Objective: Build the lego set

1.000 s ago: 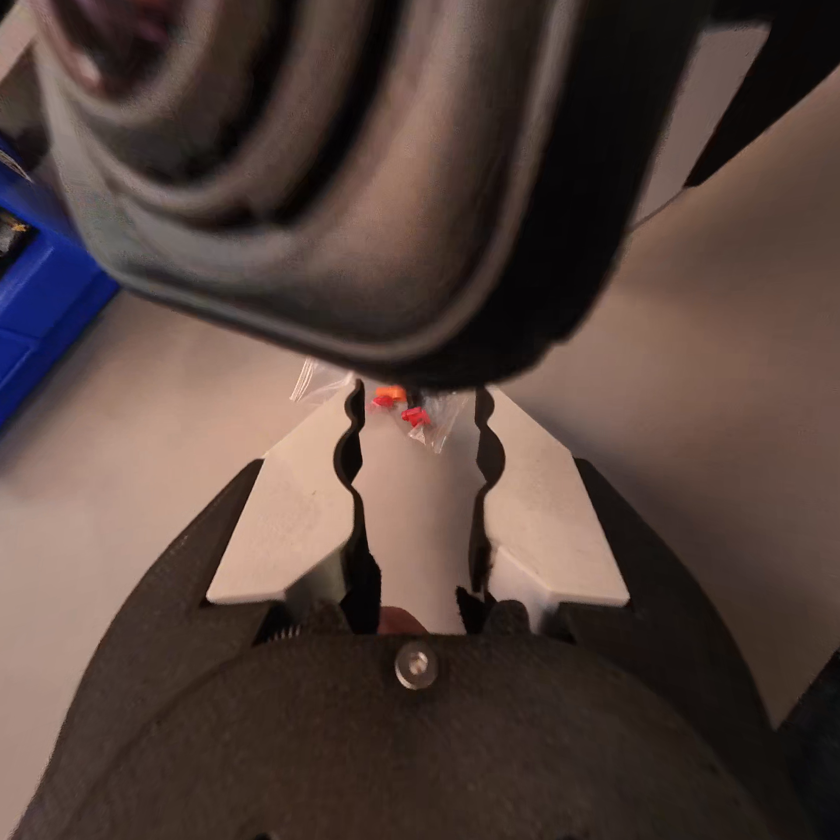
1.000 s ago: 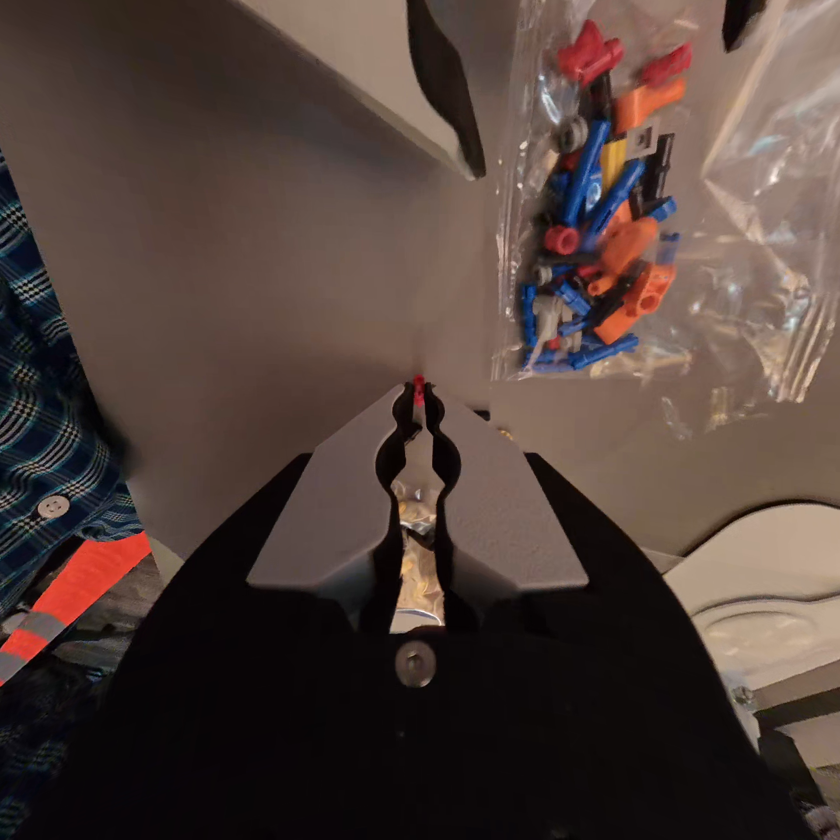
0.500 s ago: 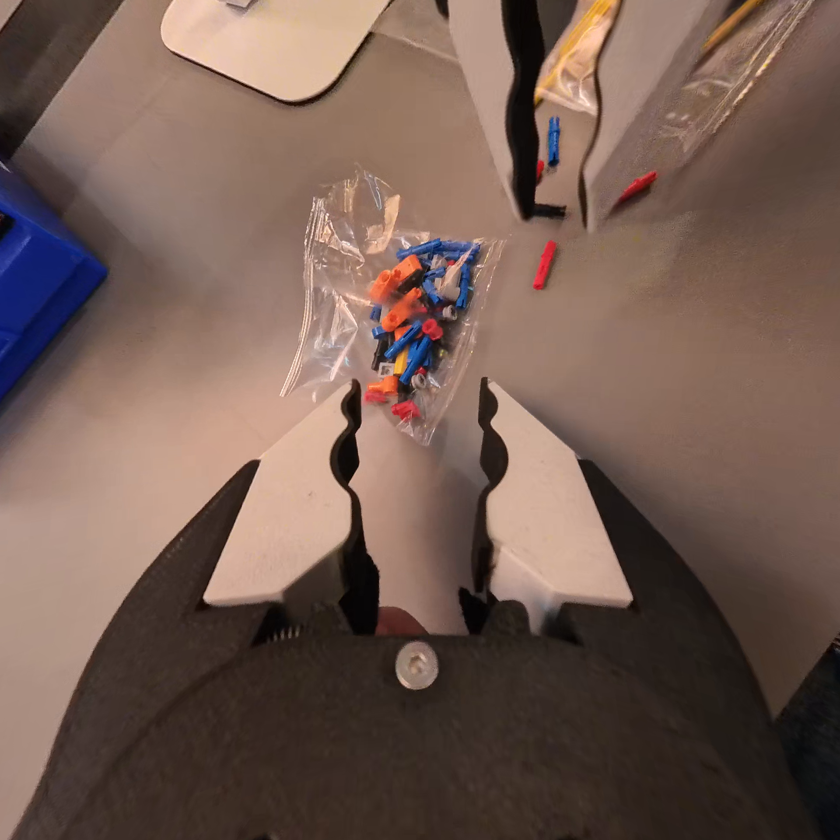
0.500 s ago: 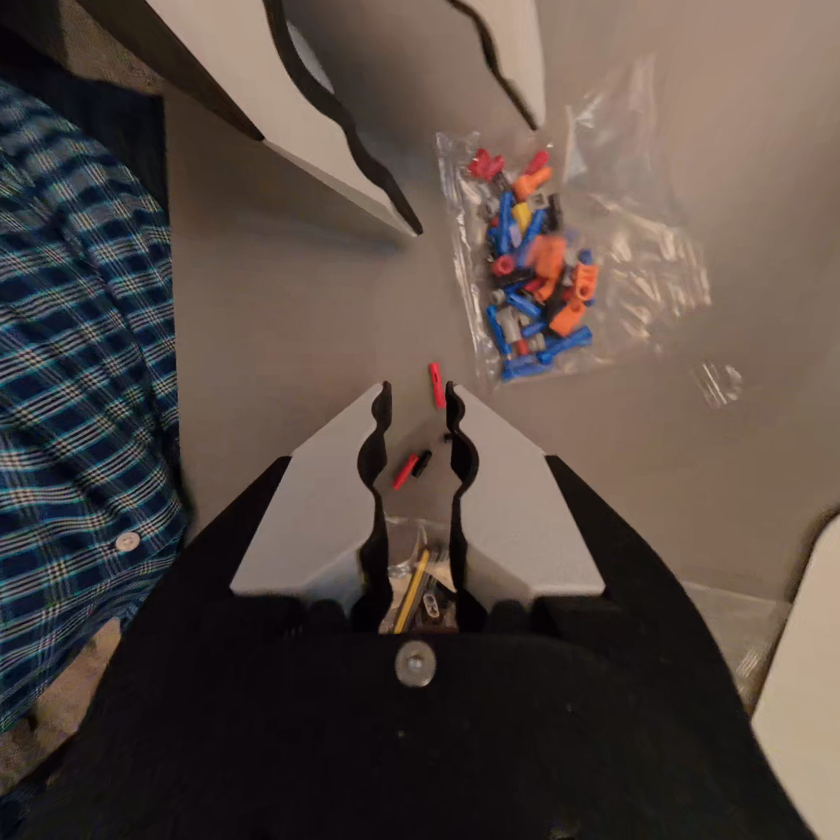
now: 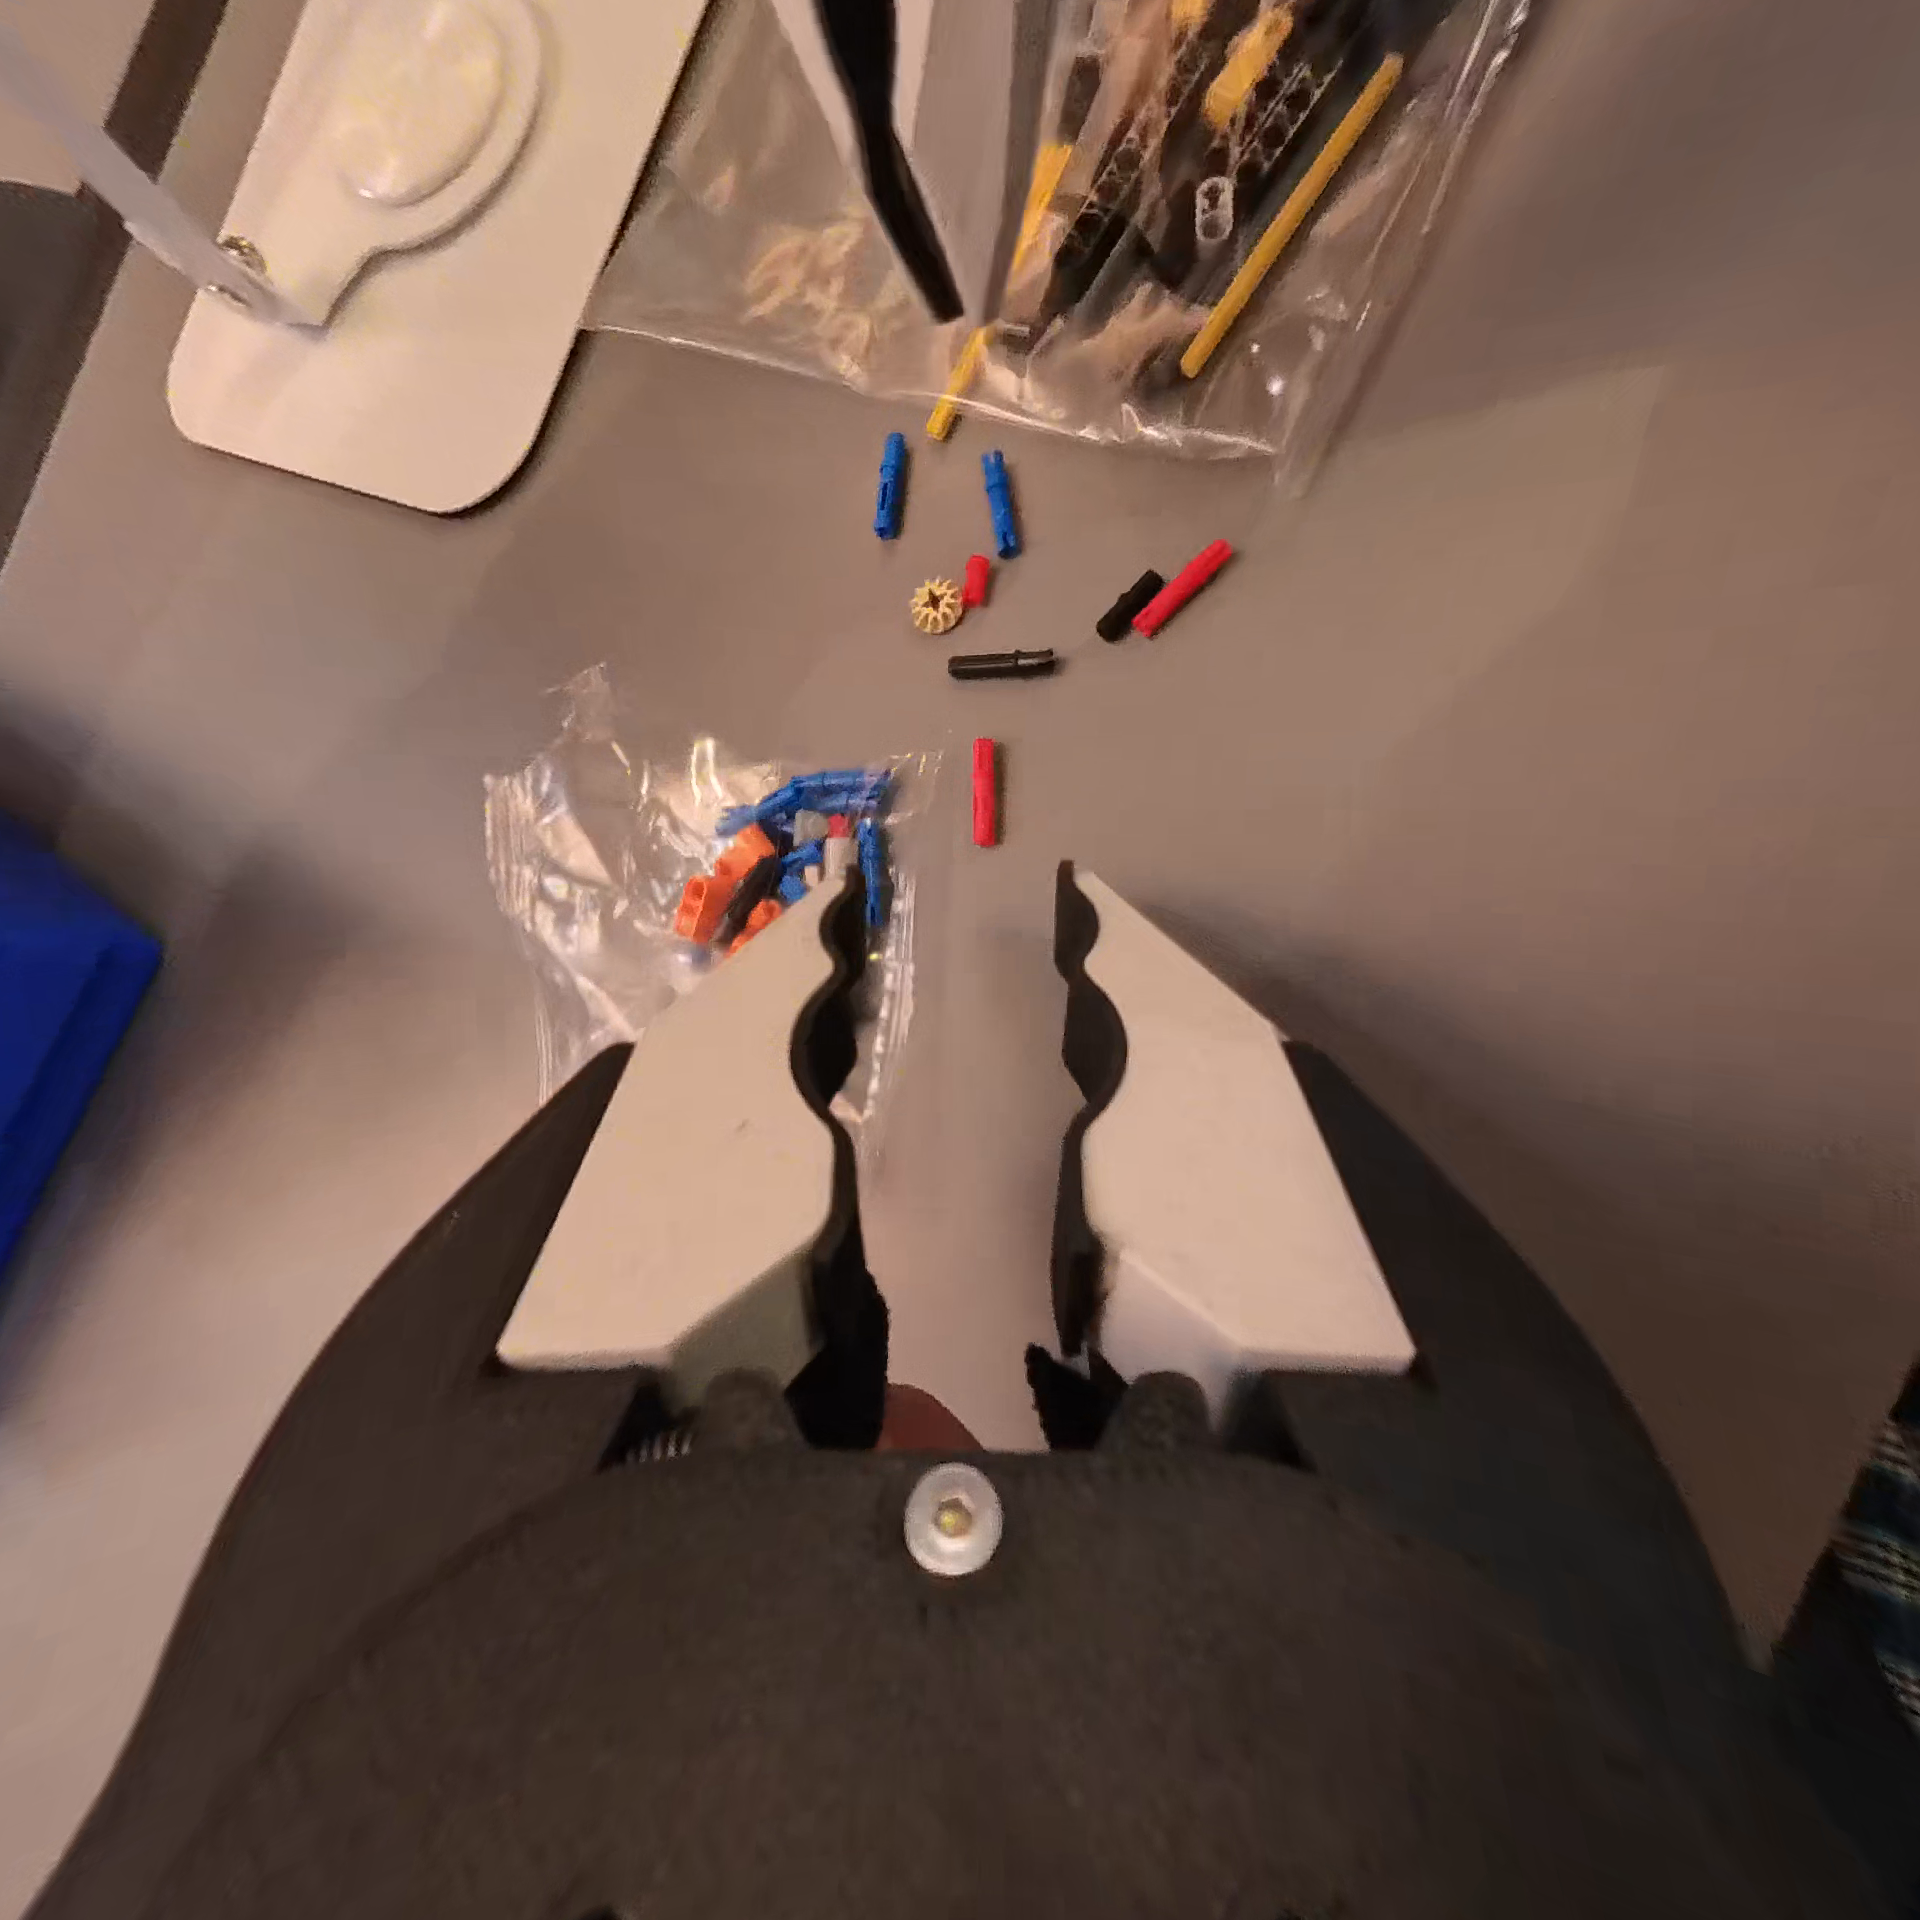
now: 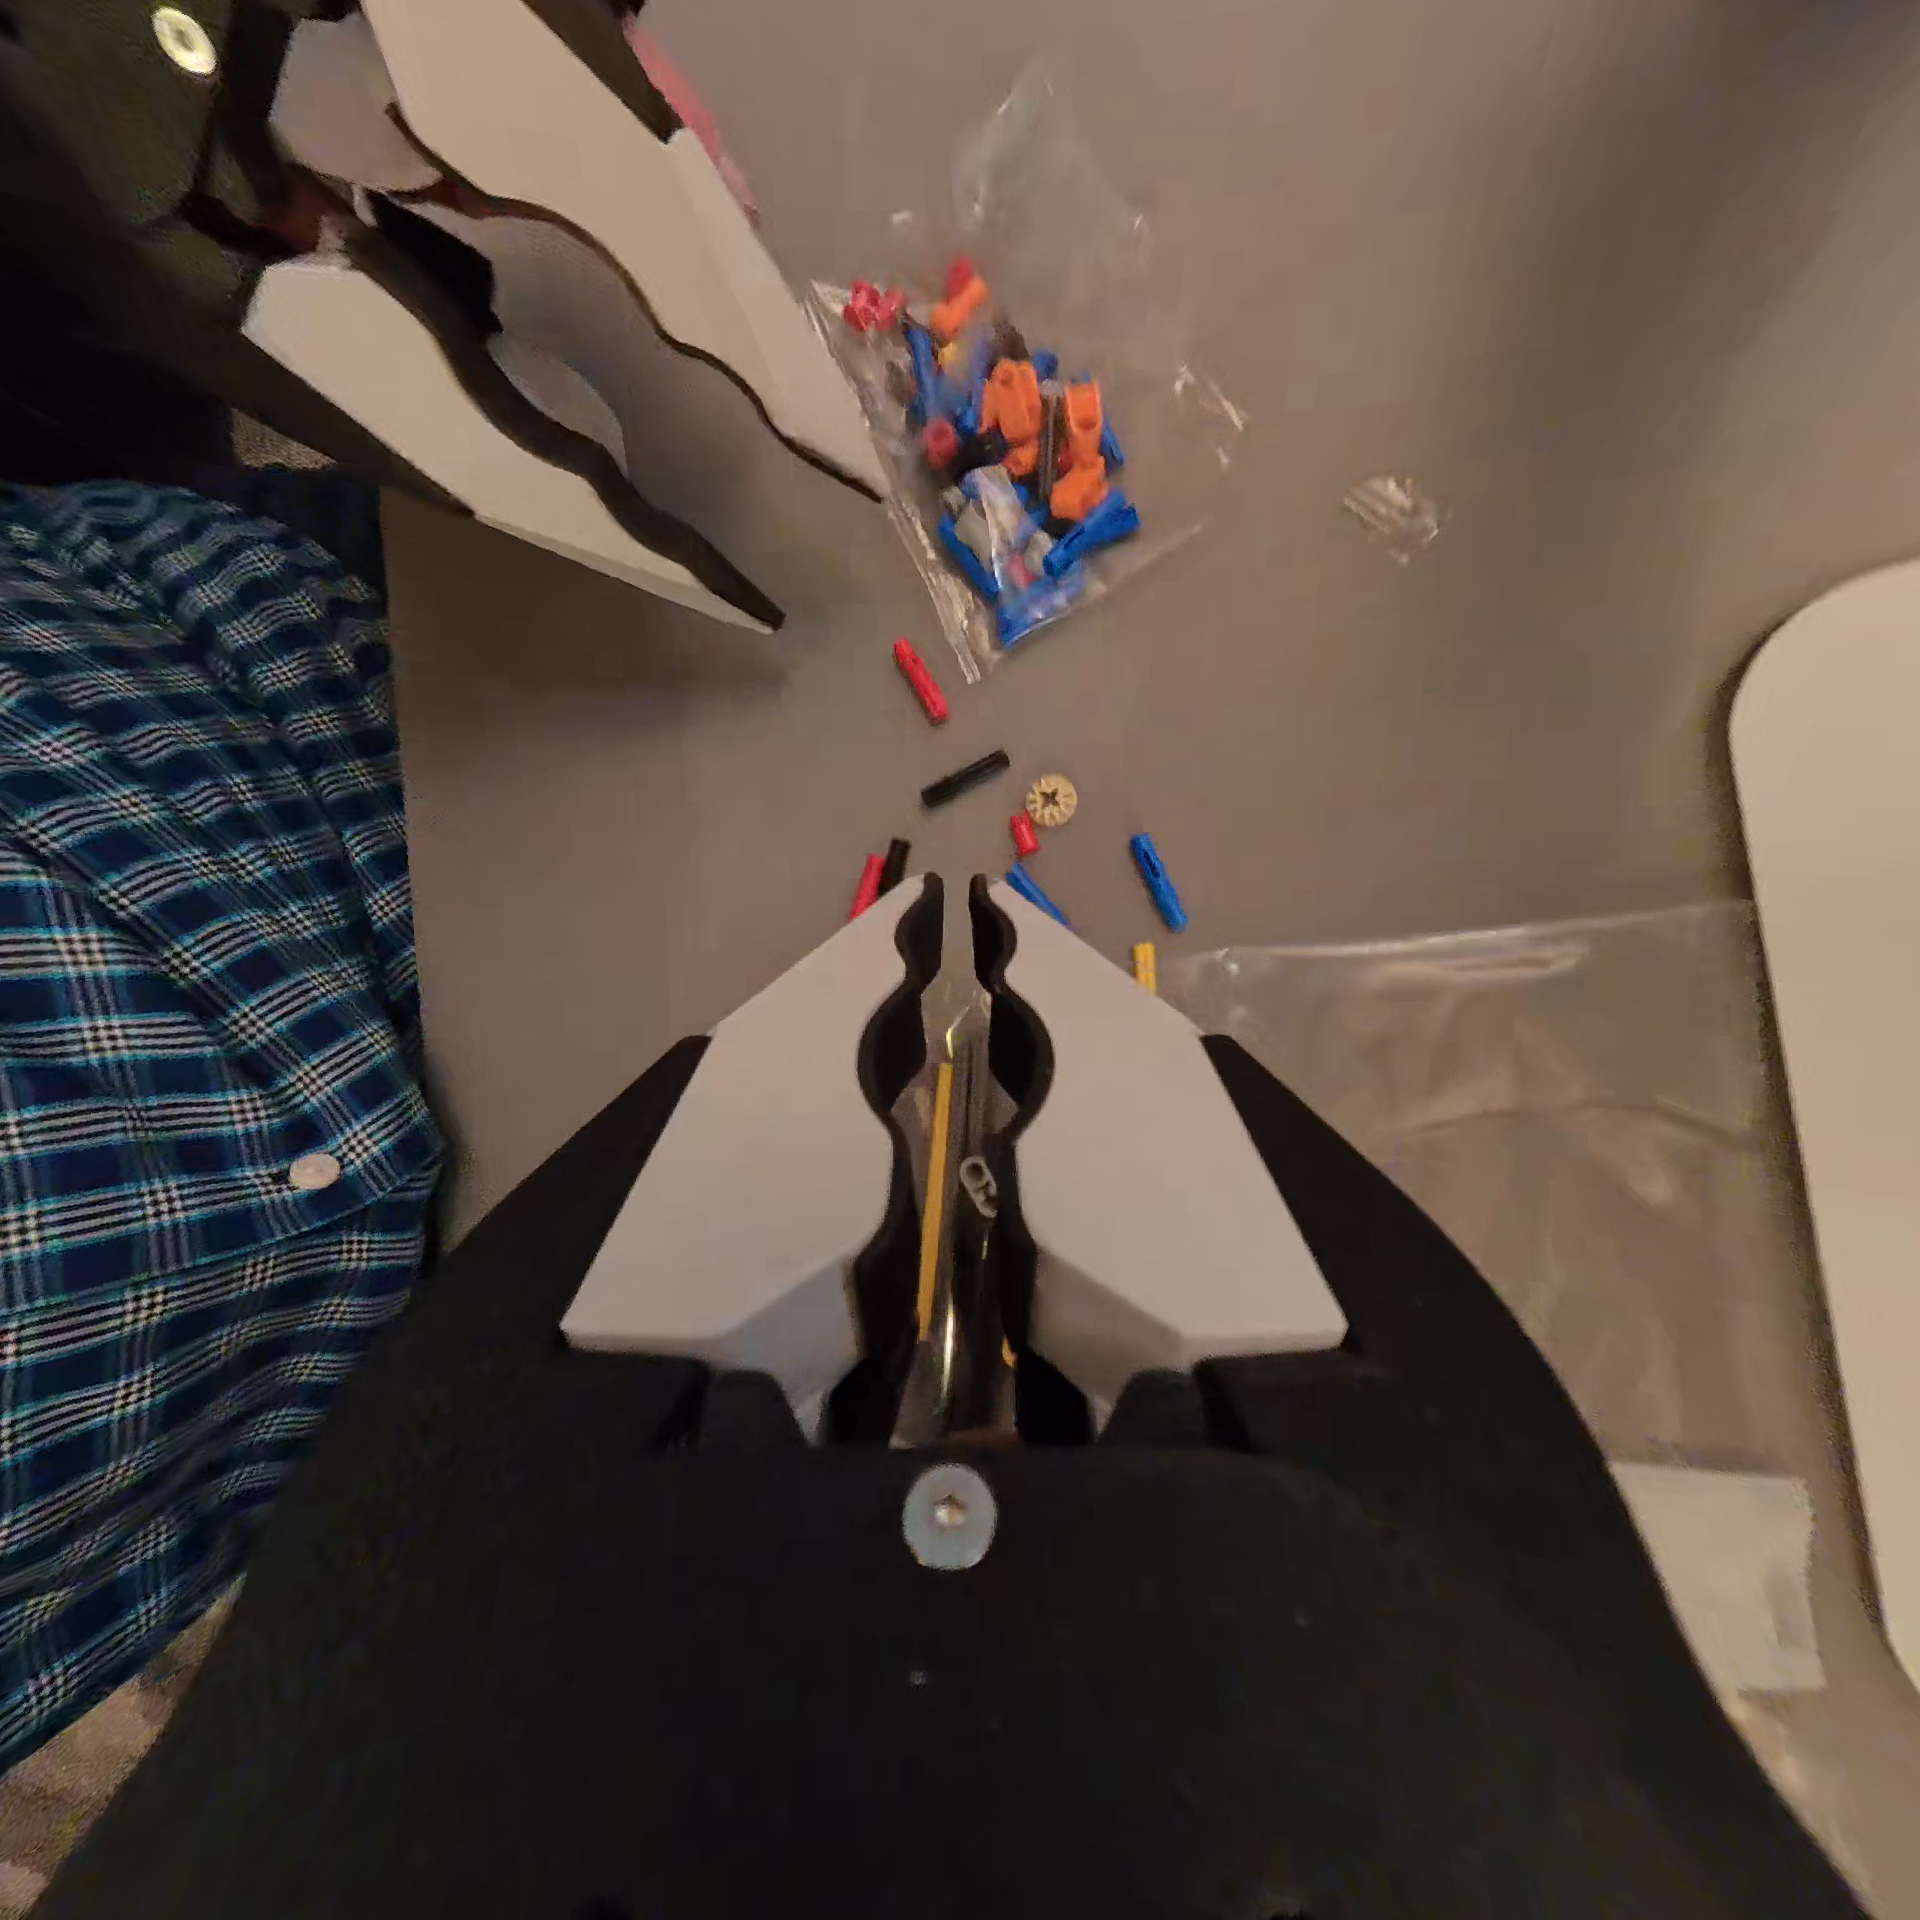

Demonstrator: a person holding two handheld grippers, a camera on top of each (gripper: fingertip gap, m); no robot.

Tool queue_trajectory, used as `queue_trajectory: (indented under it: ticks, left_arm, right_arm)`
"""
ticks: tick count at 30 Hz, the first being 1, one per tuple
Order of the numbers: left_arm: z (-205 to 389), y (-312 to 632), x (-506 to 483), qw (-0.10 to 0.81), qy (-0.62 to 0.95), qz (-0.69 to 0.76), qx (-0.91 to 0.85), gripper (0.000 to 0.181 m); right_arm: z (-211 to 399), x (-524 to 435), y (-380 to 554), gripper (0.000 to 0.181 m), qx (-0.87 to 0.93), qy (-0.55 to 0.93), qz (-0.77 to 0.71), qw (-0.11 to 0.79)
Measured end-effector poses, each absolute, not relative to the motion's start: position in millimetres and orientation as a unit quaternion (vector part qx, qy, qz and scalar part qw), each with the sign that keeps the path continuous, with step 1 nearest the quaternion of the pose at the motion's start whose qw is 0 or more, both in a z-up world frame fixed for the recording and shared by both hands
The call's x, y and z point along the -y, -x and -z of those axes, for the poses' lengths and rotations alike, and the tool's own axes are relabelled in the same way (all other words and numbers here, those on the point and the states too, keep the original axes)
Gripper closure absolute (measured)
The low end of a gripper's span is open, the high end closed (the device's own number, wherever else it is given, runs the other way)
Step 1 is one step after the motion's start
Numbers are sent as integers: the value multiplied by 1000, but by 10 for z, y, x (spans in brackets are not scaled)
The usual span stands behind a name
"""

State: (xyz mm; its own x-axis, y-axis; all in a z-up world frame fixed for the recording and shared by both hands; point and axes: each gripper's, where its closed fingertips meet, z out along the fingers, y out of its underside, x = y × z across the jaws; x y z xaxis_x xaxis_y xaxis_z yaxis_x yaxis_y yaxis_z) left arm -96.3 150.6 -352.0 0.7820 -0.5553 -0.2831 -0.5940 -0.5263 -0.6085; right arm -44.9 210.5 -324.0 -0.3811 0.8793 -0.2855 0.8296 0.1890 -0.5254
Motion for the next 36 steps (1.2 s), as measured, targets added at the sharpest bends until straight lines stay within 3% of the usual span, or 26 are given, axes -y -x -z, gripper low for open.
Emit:
queue_trajectory:
  ticks: [5, 12, 16, 36]
  left_arm:
    - [3650, 857, -1643, 339, 872, -32, -350, 164]
    - [3735, 875, -1723, 319, 892, -23, -319, 165]
    - [3759, 868, -1719, 313, 895, -14, -317, 178]
    - [3632, 873, -1736, 363, 884, -37, -294, 180]
  right_arm:
    - [3267, -2031, 289, 178, 759, 561, -326, 46]
    - [3289, -1988, 200, 179, 743, 569, -350, 55]
    - [3282, -1973, 197, 179, 737, 567, -363, 58]
    - [3207, -2074, 281, 170, 717, 568, -388, 110]
